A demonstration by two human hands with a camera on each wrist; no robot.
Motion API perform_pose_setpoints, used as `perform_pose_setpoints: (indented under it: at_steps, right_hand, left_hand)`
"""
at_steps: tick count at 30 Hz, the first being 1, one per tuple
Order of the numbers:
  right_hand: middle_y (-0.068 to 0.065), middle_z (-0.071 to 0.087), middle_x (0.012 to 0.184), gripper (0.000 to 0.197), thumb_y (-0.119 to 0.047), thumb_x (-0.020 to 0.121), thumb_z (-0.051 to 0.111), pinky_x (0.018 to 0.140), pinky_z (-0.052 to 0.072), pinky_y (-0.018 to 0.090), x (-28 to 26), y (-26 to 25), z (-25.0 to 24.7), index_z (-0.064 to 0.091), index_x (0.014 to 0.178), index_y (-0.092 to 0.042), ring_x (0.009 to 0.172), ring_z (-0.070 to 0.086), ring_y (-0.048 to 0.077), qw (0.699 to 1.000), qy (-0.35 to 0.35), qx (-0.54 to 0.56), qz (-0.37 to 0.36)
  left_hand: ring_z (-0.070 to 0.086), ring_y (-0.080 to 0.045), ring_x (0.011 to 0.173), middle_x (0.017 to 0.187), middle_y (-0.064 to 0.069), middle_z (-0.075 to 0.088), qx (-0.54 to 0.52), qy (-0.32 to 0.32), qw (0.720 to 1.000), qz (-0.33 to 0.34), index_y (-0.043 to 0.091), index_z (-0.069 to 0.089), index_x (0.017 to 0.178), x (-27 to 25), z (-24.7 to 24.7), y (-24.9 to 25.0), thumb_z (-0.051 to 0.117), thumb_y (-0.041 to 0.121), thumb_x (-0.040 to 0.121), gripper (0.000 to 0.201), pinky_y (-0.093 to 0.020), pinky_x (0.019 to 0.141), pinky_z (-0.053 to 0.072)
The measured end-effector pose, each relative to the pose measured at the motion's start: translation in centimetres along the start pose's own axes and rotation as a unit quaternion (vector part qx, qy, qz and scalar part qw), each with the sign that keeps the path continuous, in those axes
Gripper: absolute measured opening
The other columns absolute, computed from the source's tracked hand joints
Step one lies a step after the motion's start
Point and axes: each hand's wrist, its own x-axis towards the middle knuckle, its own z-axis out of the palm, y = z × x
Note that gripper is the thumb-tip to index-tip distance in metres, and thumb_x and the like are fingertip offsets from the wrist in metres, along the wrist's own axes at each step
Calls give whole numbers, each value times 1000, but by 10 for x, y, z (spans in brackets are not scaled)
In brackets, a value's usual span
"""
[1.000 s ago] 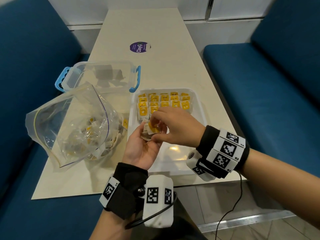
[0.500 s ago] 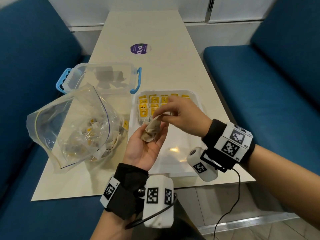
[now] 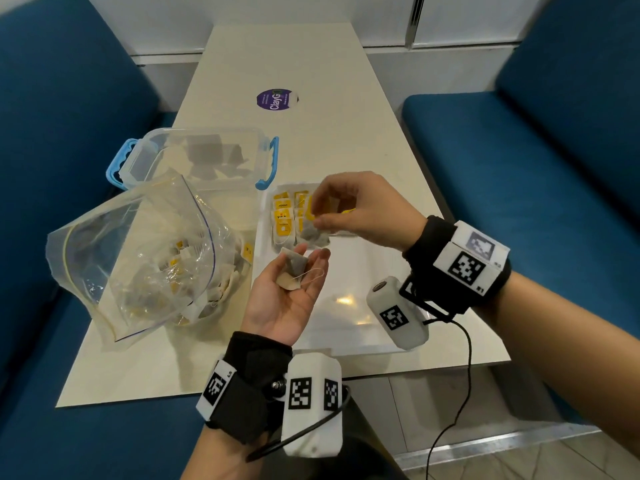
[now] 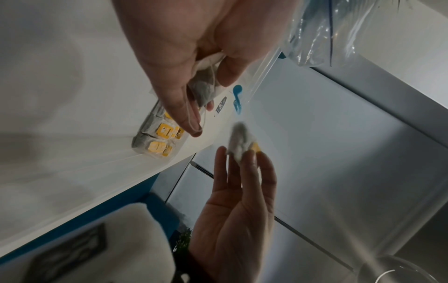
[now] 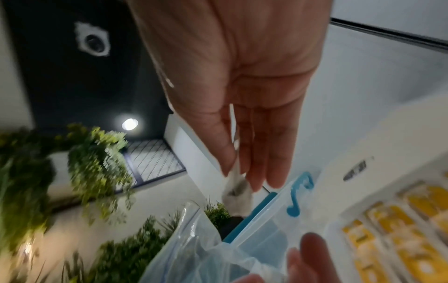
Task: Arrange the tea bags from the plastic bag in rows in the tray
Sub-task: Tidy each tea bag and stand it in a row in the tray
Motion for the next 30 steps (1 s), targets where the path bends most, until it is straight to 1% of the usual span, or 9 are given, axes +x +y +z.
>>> perform_pose_setpoints:
  at_steps: [3, 5, 9, 13, 16, 20, 23, 27, 30]
  right_hand:
    - [27, 63, 95, 33, 0, 77, 69, 77, 56, 41, 6, 4, -1, 56, 108, -3, 84, 64, 38, 999, 10, 42, 32]
    - [27, 64, 99, 24, 0, 80, 66, 77, 57, 37, 11, 8, -1, 61, 104, 2, 84, 65, 34, 999, 24, 21, 40]
    - [19, 66, 92, 13, -3, 83, 60, 84, 51, 43, 24, 22, 0, 63, 95, -1, 83, 61, 28, 998, 25, -36, 53]
    - [2, 60, 83, 12, -8, 87, 57, 73, 47, 27, 33, 36, 3, 60, 98, -6, 74, 55, 14, 993, 29, -87, 72]
    - [-8, 51, 69, 8, -3, 86, 54, 57, 39, 14, 37, 46, 5, 54, 87, -11, 58, 49, -1, 992, 18, -90, 91]
    - [1, 52, 69, 27, -3, 85, 56, 56, 37, 20, 43, 60, 9, 44, 72, -23, 59, 47, 13, 990, -10, -68, 126]
    - [-5, 49, 71, 26, -2, 84, 56, 54, 34, 13, 44, 66, 12, 45, 73, -23, 70, 46, 15, 986, 7, -94, 134]
    - [2, 52, 71, 17, -4, 86, 58, 31, 30, 14, 44, 79, 17, 49, 92, -17, 35, 49, 3, 981, 8, -14, 196]
    - [5, 58, 65, 19, -2, 85, 62, 30, 33, 13, 44, 86, 22, 48, 87, -13, 34, 56, 3, 972, 26, 15, 234]
  left_hand:
    - [71, -29, 82, 97, -23, 68, 6, 4, 1000, 3, 1, 61, 104, -1, -2, 0, 42, 22, 100, 29, -35, 75, 57]
    - [71, -29, 82, 96, -22, 68, 5, 5, 1000, 4, 1, 61, 104, -1, -3, 0, 42, 23, 100, 29, -36, 76, 56]
    - [71, -28, 82, 94, -21, 69, 4, 0, 1000, -2, 3, 61, 105, -2, -4, 1, 42, 24, 99, 29, -34, 75, 56]
    - [71, -28, 79, 90, -22, 69, -1, 1, 1000, 0, 1, 60, 107, -2, -5, 1, 42, 21, 99, 28, -35, 74, 57]
    - [71, -29, 80, 92, -23, 69, -2, 3, 1000, 0, 1, 59, 108, -1, -6, 1, 42, 21, 99, 28, -37, 75, 57]
    - [71, -29, 79, 90, -23, 69, -3, 5, 1000, -2, 1, 59, 108, -1, -6, 0, 42, 21, 99, 27, -38, 75, 56]
    - [71, -28, 78, 88, -22, 69, 2, 4, 1000, -2, 2, 58, 107, 0, -6, 0, 40, 22, 100, 27, -36, 74, 57]
    - [71, -28, 80, 90, -22, 69, 4, 6, 1000, -3, 3, 57, 109, 1, -6, -1, 41, 22, 99, 27, -36, 76, 57]
    - [71, -28, 80, 91, -22, 68, 3, 6, 1000, -6, 2, 57, 110, 1, -5, -2, 41, 22, 99, 27, -37, 76, 57]
